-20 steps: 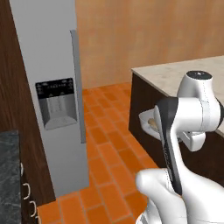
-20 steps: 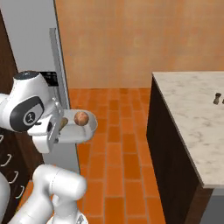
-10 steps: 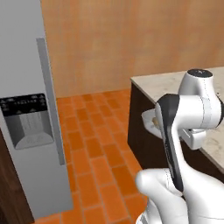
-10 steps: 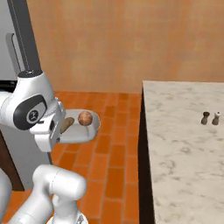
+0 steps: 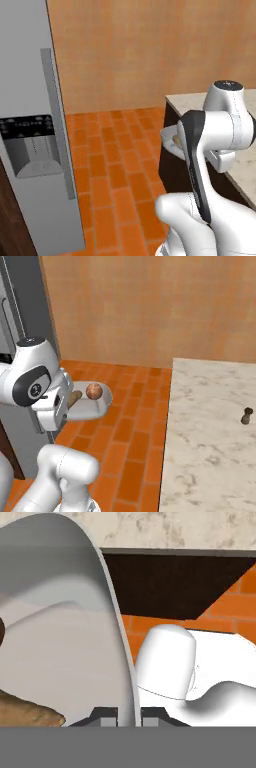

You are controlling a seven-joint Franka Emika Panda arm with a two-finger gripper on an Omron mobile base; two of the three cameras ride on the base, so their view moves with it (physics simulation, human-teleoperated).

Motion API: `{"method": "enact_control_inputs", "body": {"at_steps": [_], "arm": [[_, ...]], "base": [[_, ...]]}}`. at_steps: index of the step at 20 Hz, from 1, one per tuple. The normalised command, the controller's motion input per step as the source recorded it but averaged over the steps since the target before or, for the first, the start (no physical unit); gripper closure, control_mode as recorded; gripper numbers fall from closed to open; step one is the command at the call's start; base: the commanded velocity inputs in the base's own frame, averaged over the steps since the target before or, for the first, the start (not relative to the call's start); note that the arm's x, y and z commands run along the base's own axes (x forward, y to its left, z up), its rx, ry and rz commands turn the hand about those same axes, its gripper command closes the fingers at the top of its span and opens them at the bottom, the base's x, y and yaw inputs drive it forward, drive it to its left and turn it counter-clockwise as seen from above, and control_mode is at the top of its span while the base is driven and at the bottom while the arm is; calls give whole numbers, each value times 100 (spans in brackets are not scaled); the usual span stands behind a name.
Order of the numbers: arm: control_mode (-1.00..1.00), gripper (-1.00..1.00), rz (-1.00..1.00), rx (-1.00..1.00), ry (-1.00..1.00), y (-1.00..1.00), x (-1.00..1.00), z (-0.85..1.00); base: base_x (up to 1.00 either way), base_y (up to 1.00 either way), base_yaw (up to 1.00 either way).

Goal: Take the meat container that has the steak and place it on the second highest rack of the freezer. Then take the vegetable container that has the onion and sweet potato and place it on the highest rack of the freezer.

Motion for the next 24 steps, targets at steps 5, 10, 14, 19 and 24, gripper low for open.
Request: {"method": "enact_control_inputs", "body": {"at_steps": [5, 10, 14, 19, 24], "arm": [[100, 100, 0, 0, 0, 0, 0, 0], [100, 100, 0, 0, 0, 0, 0, 0], [100, 100, 0, 0, 0, 0, 0, 0], [100, 100, 0, 0, 0, 0, 0, 0], [100, 100, 0, 0, 0, 0, 0, 0]], "base": [[99, -39, 0], [100, -9, 0], [100, 0, 0], [100, 0, 0], [100, 0, 1]]}}
